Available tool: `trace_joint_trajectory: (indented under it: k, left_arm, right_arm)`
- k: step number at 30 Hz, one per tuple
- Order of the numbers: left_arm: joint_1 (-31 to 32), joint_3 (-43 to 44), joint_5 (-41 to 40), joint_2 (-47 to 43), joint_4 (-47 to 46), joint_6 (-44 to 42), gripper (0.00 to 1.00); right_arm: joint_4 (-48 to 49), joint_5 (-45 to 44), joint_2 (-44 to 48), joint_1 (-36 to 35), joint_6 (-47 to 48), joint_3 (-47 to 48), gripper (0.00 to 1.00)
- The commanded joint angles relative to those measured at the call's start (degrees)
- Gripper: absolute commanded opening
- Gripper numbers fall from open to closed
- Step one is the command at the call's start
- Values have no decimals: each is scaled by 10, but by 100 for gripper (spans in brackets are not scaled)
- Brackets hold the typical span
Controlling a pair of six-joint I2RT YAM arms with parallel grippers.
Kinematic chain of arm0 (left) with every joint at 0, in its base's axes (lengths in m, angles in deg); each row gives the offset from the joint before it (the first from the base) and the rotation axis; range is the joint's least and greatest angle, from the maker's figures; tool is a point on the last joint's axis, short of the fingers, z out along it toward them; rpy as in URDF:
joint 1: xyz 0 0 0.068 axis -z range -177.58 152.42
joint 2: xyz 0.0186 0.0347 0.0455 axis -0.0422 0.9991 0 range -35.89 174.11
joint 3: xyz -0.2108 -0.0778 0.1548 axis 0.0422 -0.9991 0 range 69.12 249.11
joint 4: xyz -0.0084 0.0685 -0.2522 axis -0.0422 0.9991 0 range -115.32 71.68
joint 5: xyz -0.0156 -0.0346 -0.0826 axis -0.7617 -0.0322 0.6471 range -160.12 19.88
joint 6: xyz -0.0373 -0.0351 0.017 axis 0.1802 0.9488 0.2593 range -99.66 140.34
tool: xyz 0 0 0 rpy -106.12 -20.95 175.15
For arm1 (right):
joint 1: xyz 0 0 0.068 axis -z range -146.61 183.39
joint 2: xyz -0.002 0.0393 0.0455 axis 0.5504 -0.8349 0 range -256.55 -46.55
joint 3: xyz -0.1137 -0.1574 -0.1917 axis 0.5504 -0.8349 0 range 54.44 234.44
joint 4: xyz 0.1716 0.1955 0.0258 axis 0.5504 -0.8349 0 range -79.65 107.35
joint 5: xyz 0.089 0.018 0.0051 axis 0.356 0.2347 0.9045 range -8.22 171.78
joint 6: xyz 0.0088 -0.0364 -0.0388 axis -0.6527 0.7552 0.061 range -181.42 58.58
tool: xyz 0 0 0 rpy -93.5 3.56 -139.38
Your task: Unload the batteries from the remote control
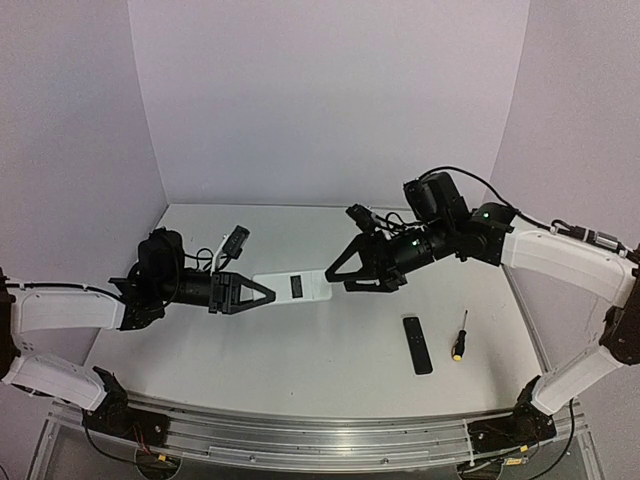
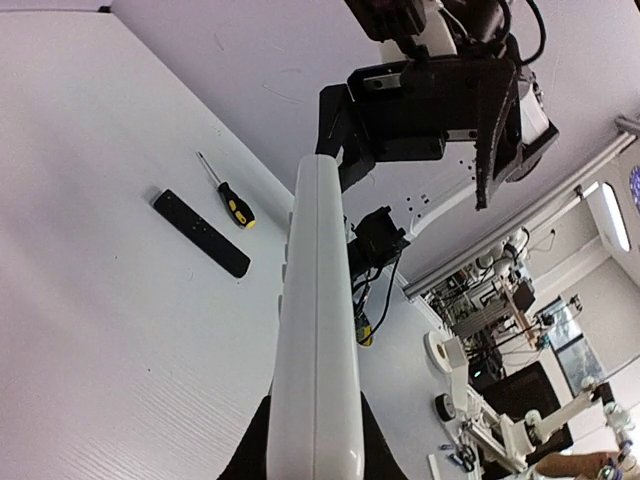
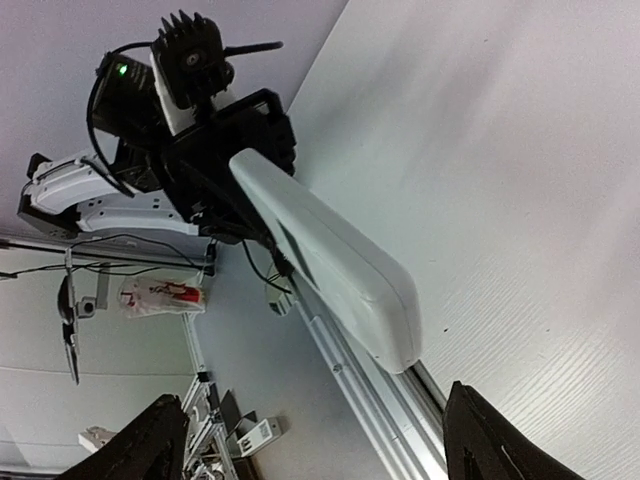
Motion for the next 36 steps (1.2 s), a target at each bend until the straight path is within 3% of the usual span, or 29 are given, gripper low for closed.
trace_joint_trajectory:
  k: [1,9,17,20,26,31,36]
  left_arm:
    - [11,-29,-61,-45,-58,118,0]
    - [23,-30,-63,-55,-47,139,0]
    - [30,-22,-65,-44,-49,145,0]
    - [33,-19,-61,-40,-59,147,0]
    - [35,-22,-49,-40,-79,153,0]
    - [35,-28,-47,-54,-78,147,0]
    - [35,-30,-56,-67,-59,141,0]
  right_arm:
    - [66,-107,11,-16,18,-39,81]
    - [167,-155,0,-40,16,-68,75]
    - [197,-125,-32,-50,4,-58,55]
    - [197,-122,-37,-51,2,-57,43]
    - [197,-135,-34,-51,2,-66,9]
    - [185,-173,-15,-51,2,-90,8]
    - [142,-187,-8,-51,8,-84,16]
